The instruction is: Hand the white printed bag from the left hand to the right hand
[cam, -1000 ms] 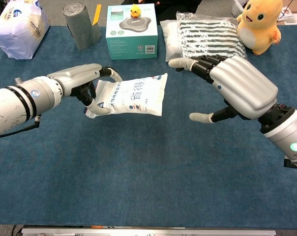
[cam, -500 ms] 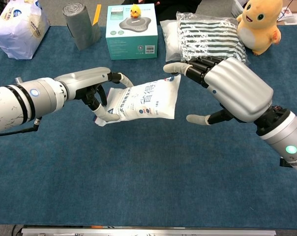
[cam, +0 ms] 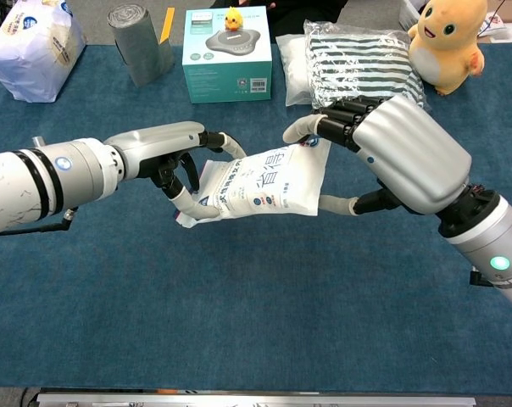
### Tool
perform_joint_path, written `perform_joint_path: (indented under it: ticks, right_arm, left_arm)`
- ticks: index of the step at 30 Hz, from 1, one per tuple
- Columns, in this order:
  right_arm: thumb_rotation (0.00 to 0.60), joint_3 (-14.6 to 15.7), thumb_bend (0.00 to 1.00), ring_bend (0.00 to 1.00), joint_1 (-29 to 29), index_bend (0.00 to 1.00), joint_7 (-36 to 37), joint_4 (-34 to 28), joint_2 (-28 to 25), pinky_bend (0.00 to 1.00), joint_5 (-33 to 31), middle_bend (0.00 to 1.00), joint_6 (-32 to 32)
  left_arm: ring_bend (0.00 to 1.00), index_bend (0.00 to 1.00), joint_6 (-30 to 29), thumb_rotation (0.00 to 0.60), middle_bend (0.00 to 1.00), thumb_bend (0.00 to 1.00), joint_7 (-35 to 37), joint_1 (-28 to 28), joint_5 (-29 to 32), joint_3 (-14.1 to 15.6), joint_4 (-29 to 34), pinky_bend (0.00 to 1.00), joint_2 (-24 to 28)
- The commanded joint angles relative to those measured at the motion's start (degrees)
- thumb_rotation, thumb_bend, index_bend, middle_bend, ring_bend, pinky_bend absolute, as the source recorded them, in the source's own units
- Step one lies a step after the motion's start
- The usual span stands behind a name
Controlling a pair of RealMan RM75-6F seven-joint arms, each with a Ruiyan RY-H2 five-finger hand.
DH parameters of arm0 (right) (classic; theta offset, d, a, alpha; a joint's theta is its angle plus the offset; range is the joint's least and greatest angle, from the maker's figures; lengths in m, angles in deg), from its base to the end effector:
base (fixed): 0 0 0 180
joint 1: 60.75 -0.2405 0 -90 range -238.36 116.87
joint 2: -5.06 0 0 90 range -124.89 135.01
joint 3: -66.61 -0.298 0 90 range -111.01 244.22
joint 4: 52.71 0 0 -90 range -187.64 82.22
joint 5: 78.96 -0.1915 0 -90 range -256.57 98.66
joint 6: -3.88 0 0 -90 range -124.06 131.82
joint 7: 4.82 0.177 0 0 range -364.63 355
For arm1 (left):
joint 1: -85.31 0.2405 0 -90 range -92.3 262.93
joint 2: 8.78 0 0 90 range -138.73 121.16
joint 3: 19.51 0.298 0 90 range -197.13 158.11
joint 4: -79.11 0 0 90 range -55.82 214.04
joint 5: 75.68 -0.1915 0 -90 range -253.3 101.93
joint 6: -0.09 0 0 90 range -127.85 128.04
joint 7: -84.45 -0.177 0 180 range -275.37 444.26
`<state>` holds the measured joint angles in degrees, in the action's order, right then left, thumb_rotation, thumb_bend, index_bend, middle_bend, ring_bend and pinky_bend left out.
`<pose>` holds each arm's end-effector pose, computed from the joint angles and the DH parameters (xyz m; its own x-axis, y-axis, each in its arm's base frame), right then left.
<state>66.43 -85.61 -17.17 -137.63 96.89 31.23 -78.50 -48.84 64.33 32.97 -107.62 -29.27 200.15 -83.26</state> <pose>-0.1570 -0.2550 0.0134 0.2910 0.0855 0.9529 -0.6583 -0.7049 0.2642 -0.0908 0.3208 0.0094 0.1239 0.7173 0.6857 0.9767 -0.2100 0.0431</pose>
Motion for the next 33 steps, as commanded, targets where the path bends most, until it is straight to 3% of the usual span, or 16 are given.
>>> perform_joint_path:
  ticks: [1, 9, 28, 33]
  right_arm:
    - [0.6, 0.1, 0.06, 0.38, -0.1, 0.35, 0.0, 0.2, 0.2, 0.44, -0.2, 0.42, 0.2]
    - [0.6, 0.2, 0.06, 0.41, -0.2, 0.38, 0.2, 1.0, 1.2, 0.46, -0.1, 0.44, -0.5]
    - [0.6, -0.5, 0.07, 0.7, 0.7, 0.7, 3.4, 8.3, 7.0, 0.65, 2.0, 0.71, -8.4]
    - [0.6, -0.5, 0.09, 0.75, 0.8, 0.78, 3.7, 8.8, 7.4, 0.66, 1.8, 0.76, -9.0]
  left_arm:
    - [0.08, 0.69, 0.7, 0.6, 0.07, 0.26, 1.2, -0.4, -0.6, 0.2, 0.1, 0.35, 0.1]
    - [0.08, 0.69, 1.5, 0.6, 0.07, 0.26, 3.8, -1.2, -1.9, 0.6, 0.6, 0.35, 0.6]
    - [0.09, 0.68, 2.5, 0.6, 0.07, 0.26, 7.1, -3.4, -4.1, 2.3, 0.6, 0.35, 0.0]
    - [0.09, 0.58, 2.9, 0.6, 0.07, 0.26, 7.8, -3.6, -4.9, 2.7, 0.7, 0.35, 0.3]
